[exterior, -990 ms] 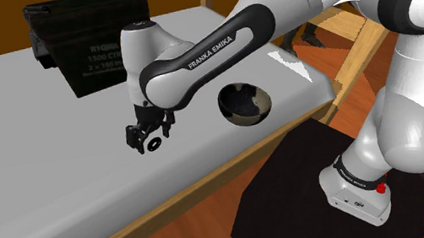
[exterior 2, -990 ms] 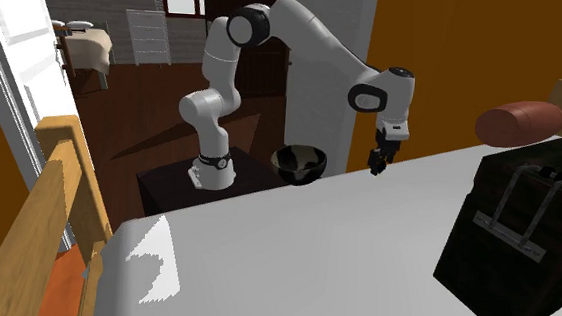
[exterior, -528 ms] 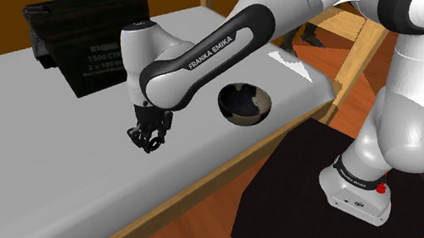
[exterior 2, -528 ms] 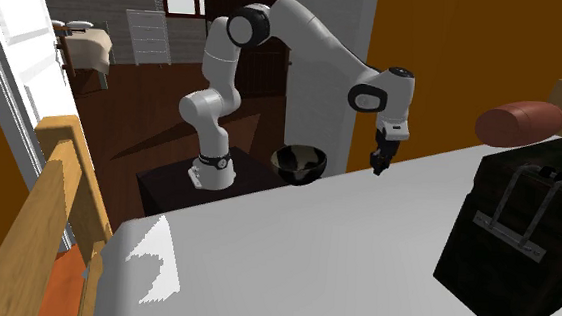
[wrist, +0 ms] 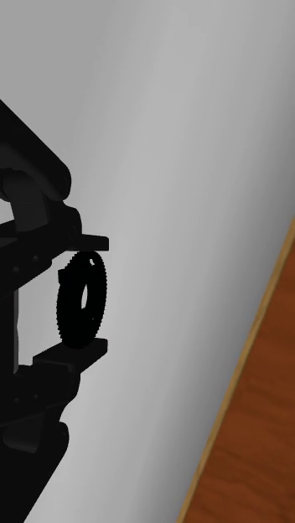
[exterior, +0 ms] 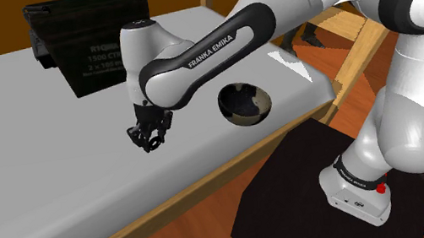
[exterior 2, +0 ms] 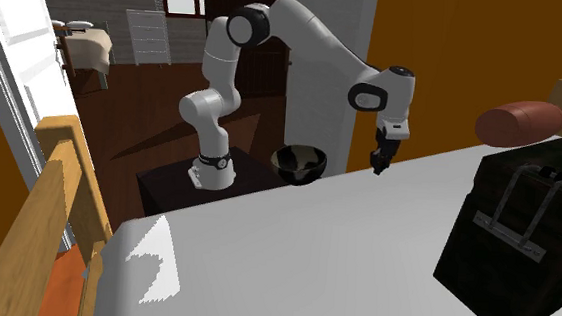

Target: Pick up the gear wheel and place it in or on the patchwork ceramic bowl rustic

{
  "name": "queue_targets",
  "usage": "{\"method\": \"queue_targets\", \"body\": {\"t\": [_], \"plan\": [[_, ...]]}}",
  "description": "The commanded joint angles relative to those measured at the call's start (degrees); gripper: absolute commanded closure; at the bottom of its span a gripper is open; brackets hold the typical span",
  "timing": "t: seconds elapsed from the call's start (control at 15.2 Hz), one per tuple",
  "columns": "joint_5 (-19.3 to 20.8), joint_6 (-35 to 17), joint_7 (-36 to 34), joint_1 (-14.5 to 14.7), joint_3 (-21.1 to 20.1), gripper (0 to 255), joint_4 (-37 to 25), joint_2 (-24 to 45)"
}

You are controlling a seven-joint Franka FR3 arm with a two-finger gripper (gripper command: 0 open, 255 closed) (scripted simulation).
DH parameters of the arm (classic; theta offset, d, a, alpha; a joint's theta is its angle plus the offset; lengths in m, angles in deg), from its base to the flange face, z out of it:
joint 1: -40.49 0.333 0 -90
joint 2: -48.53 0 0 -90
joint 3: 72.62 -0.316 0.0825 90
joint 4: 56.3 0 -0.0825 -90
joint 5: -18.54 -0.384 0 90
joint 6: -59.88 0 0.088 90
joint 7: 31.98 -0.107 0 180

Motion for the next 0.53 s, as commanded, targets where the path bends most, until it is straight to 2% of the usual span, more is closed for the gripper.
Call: {"method": "queue_targets", "body": {"t": [0.0,0.46], "plan": [[-0.1,0.9,0.0,-0.1,-0.1,255,-0.3,-0.6],[-0.6,5.6,-0.3,-0.4,-0.3,255,-2.6,-3.1]]}}
